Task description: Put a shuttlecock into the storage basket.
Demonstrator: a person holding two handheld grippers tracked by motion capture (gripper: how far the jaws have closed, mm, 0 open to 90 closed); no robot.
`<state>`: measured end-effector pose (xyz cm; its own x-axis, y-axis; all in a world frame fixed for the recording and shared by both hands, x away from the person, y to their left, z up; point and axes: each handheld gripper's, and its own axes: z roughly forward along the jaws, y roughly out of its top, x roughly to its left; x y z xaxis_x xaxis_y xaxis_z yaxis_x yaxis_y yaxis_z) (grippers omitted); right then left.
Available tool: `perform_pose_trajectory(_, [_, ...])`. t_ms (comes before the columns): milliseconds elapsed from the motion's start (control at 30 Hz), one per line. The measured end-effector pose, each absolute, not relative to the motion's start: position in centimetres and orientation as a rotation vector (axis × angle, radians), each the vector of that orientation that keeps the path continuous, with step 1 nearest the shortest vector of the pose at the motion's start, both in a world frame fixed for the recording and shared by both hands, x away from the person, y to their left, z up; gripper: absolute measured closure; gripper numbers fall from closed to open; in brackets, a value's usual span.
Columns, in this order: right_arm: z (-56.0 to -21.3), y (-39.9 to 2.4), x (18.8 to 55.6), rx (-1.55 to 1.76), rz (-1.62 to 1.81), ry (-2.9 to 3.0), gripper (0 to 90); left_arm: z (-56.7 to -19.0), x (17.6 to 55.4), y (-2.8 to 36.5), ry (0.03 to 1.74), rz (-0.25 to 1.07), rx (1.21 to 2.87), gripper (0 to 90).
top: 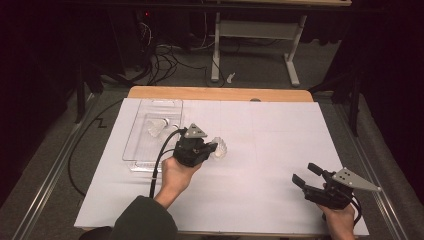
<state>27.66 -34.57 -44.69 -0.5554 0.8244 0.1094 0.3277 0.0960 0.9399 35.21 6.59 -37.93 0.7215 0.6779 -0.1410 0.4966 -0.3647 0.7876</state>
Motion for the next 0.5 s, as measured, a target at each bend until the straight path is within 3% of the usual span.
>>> perform_pose_trajectory(500, [-44.8, -34.4, 27.8, 1.133, 1.448, 1.945, 23.5, -37.1, 35.4, 8.8, 0.931, 0.269, 2.018, 88.2])
